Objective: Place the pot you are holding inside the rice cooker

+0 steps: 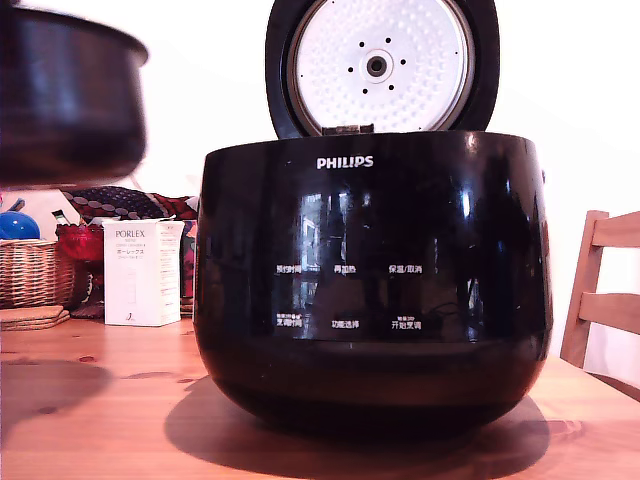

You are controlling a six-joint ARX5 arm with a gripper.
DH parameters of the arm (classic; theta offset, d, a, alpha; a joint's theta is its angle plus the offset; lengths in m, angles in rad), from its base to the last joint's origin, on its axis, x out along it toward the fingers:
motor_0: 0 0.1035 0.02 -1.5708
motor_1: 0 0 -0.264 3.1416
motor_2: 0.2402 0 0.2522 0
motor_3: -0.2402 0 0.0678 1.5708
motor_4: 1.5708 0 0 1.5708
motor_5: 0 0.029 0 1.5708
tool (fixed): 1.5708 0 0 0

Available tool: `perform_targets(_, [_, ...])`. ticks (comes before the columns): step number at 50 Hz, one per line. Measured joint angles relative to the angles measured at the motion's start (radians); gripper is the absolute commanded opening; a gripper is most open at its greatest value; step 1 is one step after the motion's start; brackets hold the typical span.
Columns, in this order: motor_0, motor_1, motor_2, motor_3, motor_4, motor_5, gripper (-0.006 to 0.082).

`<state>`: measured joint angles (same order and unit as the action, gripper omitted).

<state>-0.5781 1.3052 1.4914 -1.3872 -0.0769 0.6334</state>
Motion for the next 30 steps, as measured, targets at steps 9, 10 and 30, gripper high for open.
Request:
perform_targets(9, [-0.046,0.0,0.091,0.01,0.133,-0.026,-0.0021])
perform_targets(10, [-0.051,0.0,0.097,0.016,0.161,-0.026,-0.0021])
perform_targets(30, [-0.18,-0.001,0.109,0.182,0.278,-0.042,-0.0021])
